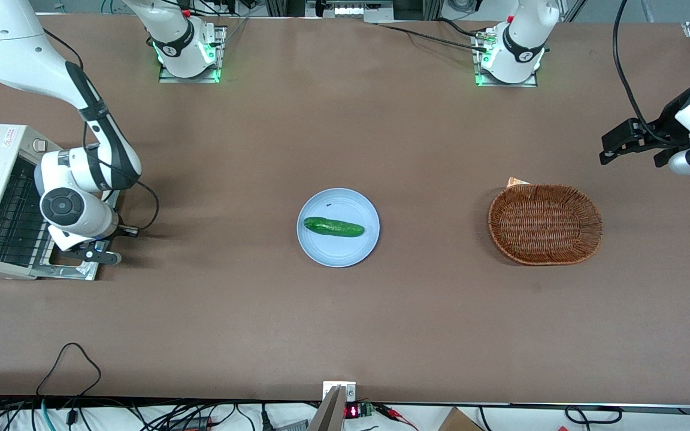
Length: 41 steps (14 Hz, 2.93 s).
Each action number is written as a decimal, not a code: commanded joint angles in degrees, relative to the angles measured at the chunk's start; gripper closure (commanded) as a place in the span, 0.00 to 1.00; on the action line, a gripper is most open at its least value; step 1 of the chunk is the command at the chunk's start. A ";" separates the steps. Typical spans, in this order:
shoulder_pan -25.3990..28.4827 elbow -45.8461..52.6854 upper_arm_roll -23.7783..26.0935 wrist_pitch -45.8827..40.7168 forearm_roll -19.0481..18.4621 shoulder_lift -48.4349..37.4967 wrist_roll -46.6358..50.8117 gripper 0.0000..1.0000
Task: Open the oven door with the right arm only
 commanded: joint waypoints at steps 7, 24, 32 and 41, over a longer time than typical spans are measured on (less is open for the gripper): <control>0.89 0.64 2.63 -15.22 13.03 -14.73 -7.20 1.00; 1.94 18.04 2.19 -38.70 30.10 -24.15 -14.16 0.01; 1.94 18.13 2.54 -35.28 29.31 -24.59 -13.97 0.00; 1.94 18.04 2.45 -35.27 27.63 -24.85 -21.79 0.00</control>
